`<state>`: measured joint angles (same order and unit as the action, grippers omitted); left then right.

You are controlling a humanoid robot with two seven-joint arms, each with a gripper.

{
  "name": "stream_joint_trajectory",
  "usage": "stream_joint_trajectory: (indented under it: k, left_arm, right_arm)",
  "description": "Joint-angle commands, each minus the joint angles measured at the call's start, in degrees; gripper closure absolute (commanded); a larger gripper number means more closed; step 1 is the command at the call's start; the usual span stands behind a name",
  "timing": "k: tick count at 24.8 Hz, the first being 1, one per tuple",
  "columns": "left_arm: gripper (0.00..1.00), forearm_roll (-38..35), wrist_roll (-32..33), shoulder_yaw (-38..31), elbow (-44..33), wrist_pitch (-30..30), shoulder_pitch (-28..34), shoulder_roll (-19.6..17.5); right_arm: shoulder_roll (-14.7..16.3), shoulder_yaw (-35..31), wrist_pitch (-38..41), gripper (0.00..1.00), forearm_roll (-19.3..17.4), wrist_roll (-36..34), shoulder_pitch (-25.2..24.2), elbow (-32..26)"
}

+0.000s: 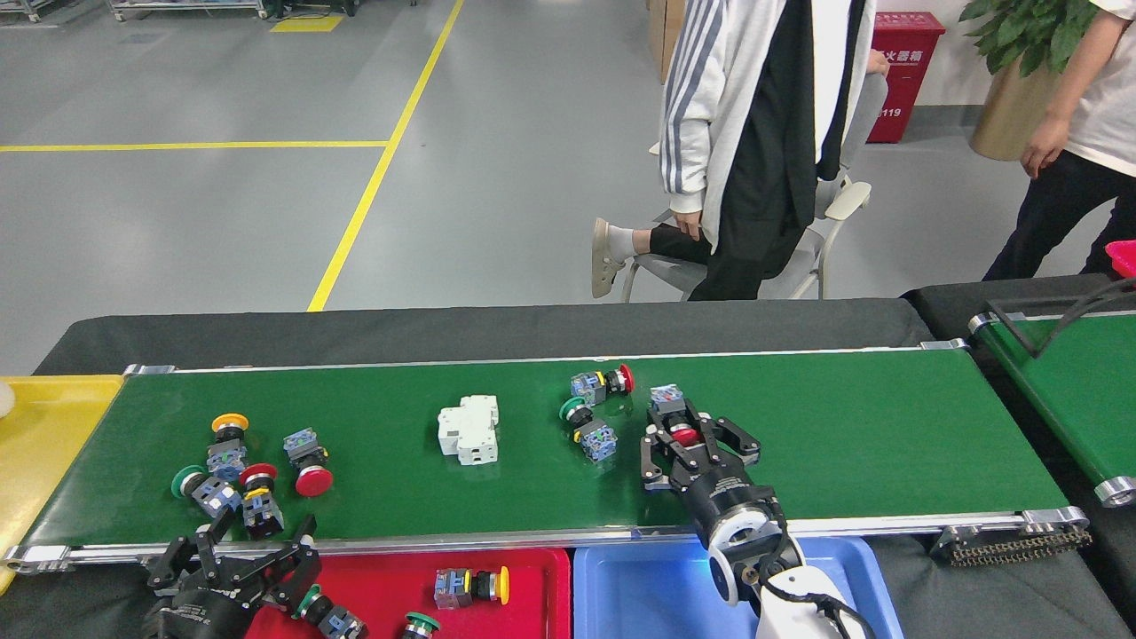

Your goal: Pick switch part from conveyor to tray

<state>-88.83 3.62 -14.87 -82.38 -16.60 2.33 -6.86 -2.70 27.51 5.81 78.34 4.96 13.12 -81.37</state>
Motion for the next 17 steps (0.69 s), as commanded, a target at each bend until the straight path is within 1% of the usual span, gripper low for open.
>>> stream_joint_trajectory:
  k: [1, 2, 3, 4, 5, 7, 8, 11, 12, 13, 14, 15, 16, 17]
  left_arm:
    - [0.53, 0.1, -1.0, -0.2, -0.1, 1.5, -0.4, -1.0]
    - [0.70, 0.4, -1.0, -0.2, 0.6, 1.4, -0.4, -1.0]
    - [0.79, 0.6, -1.1, -0.2, 1.6, 1.3, -0.5, -1.0]
    - [0.84, 0.7, -1.1, -0.1, 2.3, 1.3, -0.6, -1.0]
    - [0.89, 0.7, -1.2, 0.2, 2.9, 1.2, -1.0, -1.0]
    - [0.93, 0.7, -3.3, 0.5, 2.8, 0.9, -1.5, -1.2]
    - [0.94, 0.6, -4.8, 0.8, 2.0, -0.4, -1.2, -1.3]
    - [0.95, 0.6, -5.6, 1.0, -3.6, -7.2, 1.3, -1.1]
    - [0.94, 0.7, -5.6, 1.0, -5.3, -9.5, 2.6, -1.2]
    - [0.93, 0.6, -5.6, 0.9, -7.8, -13.3, 4.9, -1.2]
    - [0.90, 0.6, -5.5, 0.5, -9.8, -17.5, 7.1, -1.2]
    - [0.80, 0.7, -5.4, 0.5, -11.7, -22.6, 8.7, -1.1]
    - [0.73, 0.7, -5.3, 0.4, -12.6, -26.0, 9.7, -0.8]
    - [0.61, 0.8, -5.3, 0.4, -13.7, -28.4, 10.7, -0.6]
  right_arm:
    - [-0.1, 4.3, 6.8, 0.88, 0.2, -0.8, -1.0, -4.1]
    - [-0.2, 7.9, 7.4, 0.55, 0.7, -0.7, -1.3, -4.9]
    - [-0.6, 11.2, 7.2, 0.07, 1.0, -0.8, -1.3, -4.9]
    - [-1.3, 13.0, 7.3, 0.00, 1.1, -0.8, -1.3, -4.8]
    - [-1.6, 14.8, 7.4, 0.00, 1.2, -0.8, -1.3, -4.7]
    - [-1.5, 16.4, 7.6, 0.00, 1.2, -0.8, -1.3, -4.7]
    - [-1.5, 16.4, 7.5, 0.00, 1.2, -0.8, -1.5, -4.8]
    - [-1.5, 15.3, 7.0, 0.00, 1.0, -0.7, -1.7, -5.5]
    - [-1.5, 14.2, 6.5, 0.00, 1.0, -0.7, -1.8, -5.8]
    - [-1.3, 11.3, 5.1, 0.00, 0.9, -0.7, -1.9, -6.6]
    - [-1.1, 7.2, 3.2, 0.00, 0.9, -0.7, -2.5, -7.3]
    - [-1.3, 2.5, 0.3, 0.00, 0.8, -0.8, -4.3, -7.9]
    - [-1.4, -0.8, -2.5, 0.00, 0.9, -0.9, -5.6, -8.4]
    - [-1.5, -4.8, -6.6, 0.00, 0.9, -1.4, -6.9, -9.3]
